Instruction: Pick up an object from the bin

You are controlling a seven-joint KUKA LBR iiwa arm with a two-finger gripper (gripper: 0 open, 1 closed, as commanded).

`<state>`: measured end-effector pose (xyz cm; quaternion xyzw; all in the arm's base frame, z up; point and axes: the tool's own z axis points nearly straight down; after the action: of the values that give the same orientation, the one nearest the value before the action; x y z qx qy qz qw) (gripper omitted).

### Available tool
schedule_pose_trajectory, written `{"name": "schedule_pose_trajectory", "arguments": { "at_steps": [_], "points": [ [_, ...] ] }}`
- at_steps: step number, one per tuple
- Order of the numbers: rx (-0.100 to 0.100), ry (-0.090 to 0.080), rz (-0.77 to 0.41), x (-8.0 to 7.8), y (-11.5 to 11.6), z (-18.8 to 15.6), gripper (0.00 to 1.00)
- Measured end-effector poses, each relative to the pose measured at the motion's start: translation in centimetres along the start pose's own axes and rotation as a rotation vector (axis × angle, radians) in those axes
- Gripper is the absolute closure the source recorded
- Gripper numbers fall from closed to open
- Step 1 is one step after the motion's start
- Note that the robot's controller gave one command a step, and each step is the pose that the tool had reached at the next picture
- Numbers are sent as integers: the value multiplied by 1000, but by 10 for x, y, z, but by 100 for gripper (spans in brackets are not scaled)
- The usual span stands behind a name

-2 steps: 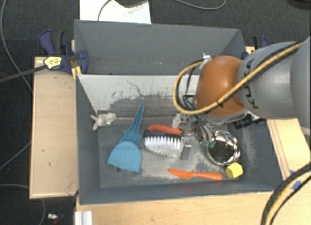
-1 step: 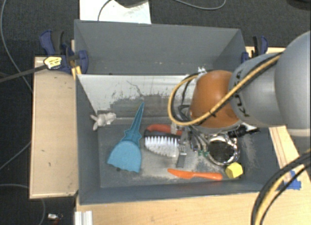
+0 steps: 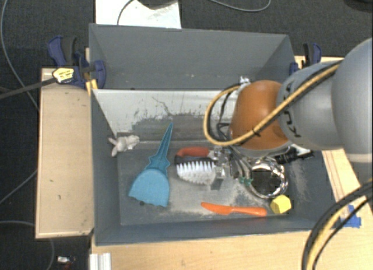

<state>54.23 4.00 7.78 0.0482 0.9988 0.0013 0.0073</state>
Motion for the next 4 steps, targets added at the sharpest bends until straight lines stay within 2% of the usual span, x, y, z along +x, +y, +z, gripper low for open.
{"name": "schedule_pose_trajectory", "arguments": {
  "at_steps": [1, 2, 4],
  "points": [
    [0, 0, 1, 0, 0, 0, 100],
    [-2, -10, -436, -10, 59, 3, 100],
    [-2, -8, -416, -8, 57, -2, 100]
  ]
}}
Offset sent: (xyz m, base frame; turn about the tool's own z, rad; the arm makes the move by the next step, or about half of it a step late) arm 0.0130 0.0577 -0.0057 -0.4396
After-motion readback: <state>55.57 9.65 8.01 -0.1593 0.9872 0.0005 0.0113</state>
